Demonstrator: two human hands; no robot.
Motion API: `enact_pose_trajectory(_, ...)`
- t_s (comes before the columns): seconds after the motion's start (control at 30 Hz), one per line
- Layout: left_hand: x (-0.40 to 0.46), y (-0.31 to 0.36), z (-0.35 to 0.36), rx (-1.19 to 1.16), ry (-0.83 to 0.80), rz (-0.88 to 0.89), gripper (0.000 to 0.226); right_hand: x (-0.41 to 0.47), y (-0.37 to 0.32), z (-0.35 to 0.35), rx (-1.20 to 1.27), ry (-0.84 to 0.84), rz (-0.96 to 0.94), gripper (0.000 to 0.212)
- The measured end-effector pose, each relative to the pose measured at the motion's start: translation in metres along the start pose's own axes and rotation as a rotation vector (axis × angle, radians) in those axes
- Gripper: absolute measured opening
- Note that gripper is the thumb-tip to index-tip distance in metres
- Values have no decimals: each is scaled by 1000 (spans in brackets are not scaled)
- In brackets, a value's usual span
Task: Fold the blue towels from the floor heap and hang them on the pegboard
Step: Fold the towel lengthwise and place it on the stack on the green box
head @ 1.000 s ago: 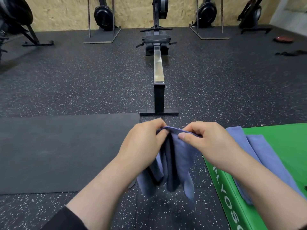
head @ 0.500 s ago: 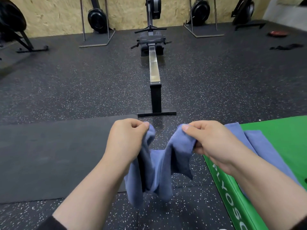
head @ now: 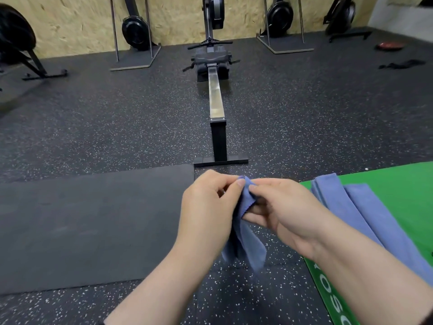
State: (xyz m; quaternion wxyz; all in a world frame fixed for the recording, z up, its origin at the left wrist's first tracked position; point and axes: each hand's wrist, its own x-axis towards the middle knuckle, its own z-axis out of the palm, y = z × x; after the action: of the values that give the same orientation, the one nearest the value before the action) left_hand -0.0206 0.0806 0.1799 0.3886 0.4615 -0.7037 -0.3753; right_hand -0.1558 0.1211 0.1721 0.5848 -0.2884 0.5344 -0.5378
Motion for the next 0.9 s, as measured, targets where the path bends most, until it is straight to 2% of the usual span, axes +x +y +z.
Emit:
enact_pose_trajectory(0.17,-4,-4,9,144,-116,155,17,-2,-3,1,236,-18,-5,28)
enact_pose_trajectory(0.3,-9,0,7,143,-278,74,27,5,-1,-12,-5,108,-73,22)
enact_pose_trajectory(0.4,1,-3,-4,141,-138,-1,30,8,-2,-19,-416,191,-186,21)
enact_pose_trajectory(0.43,5,-6,-9,141,-104,5,23,7,-4,-19,-584,187,-235,24)
enact_pose_trajectory(0.47,8,-6,-15,145,-134,16,14,4,-8,-18,-716,171,-283,28)
enact_pose_trajectory(0.53,11,-7,-21,189,-321,73,39,-2,-14,-13,-864,95,-341,33)
enact_pose_trajectory(0.57,11,-9,-22,202,-409,99,45,-5,-16,-10,-895,52,-361,33)
enact_pose_trajectory(0.6,9,-10,-23,202,-466,116,41,-7,-16,-8,-917,17,-378,34)
enact_pose_trajectory(0.7,11,-13,-24,144,-443,57,5,-8,-16,-10,-1000,-1,-410,34)
enact_pose_trajectory(0.77,12,-15,-26,94,-460,2,13,-9,-19,-11,-985,47,-443,35)
enact_pose_trajectory(0.9,7,-18,-21,55,-560,-76,12,-7,-20,-16,-908,157,-466,35)
